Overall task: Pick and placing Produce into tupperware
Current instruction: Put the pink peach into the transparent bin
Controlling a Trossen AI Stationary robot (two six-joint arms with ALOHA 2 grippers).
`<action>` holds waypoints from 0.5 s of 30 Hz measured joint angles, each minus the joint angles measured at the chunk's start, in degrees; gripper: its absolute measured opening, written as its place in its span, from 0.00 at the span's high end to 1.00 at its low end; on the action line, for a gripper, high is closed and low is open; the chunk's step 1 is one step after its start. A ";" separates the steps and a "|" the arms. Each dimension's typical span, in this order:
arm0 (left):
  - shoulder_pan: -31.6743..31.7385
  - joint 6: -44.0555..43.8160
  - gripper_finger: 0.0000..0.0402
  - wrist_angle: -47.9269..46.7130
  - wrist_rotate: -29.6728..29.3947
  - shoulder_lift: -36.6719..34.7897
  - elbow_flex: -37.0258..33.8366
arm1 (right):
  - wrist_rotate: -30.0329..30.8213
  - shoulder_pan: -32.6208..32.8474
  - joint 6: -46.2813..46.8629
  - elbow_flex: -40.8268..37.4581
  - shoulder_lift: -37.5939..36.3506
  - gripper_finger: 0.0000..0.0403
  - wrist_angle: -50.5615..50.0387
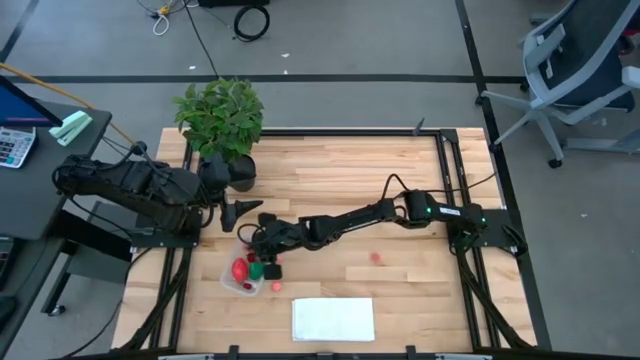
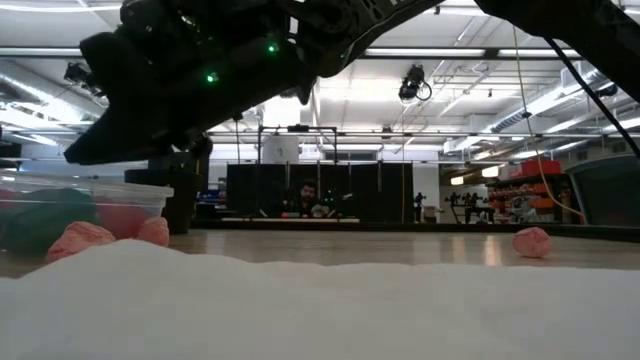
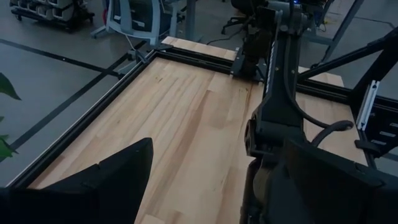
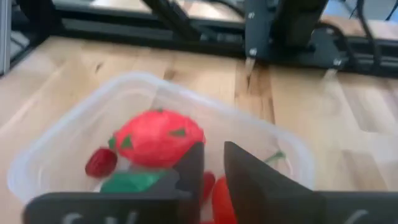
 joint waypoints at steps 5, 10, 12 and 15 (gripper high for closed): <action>0.00 0.02 0.09 -0.07 0.00 0.00 0.00 | -0.57 0.10 -2.73 0.00 -0.03 0.97 -1.47; 0.00 0.04 0.09 -0.07 -0.01 0.01 0.00 | 2.09 -0.23 -1.65 0.00 -0.13 0.97 -0.27; 0.00 0.04 0.09 -0.07 0.00 0.00 0.00 | 2.66 -0.83 -1.15 0.00 -0.15 0.98 -1.50; 0.00 0.02 0.09 -0.07 0.00 0.01 0.00 | 2.83 -1.48 0.13 0.00 -0.15 0.99 -2.54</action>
